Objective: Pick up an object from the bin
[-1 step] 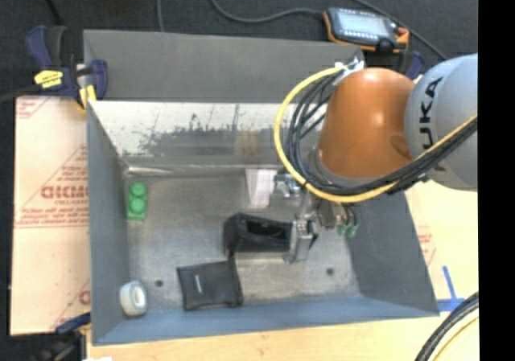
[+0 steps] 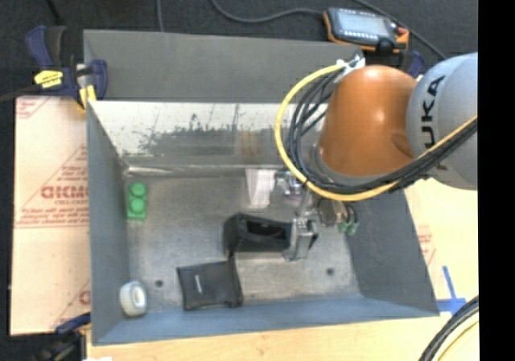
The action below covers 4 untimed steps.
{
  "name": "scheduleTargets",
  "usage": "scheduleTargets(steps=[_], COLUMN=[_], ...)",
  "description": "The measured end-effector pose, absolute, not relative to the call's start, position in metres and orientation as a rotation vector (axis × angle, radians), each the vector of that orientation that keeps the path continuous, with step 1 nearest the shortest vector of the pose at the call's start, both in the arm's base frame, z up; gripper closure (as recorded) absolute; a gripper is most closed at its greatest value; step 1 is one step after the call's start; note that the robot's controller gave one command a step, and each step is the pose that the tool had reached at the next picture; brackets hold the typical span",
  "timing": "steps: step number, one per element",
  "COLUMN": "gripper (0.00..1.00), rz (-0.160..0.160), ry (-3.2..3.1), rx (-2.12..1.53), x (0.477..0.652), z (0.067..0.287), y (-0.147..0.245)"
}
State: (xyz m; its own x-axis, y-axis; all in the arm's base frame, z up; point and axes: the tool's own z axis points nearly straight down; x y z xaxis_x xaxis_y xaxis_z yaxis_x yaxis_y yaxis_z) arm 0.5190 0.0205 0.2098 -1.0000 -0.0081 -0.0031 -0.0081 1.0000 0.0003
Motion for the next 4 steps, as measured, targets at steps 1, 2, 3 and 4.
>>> scheduleTargets(steps=[1, 2, 3, 4], gripper=[0.0, 0.0, 0.0, 0.0], rz=[0.002, 0.0, 0.0, 0.001], ry=[3.13, 3.139, 3.099, 3.068], rx=[0.004, 0.189, 0.518, 0.662], x=[0.535, 0.497, 0.525, 0.53], z=[0.163, 0.144, 0.139, 0.157], y=[0.038, 0.043, 0.064, 0.075])
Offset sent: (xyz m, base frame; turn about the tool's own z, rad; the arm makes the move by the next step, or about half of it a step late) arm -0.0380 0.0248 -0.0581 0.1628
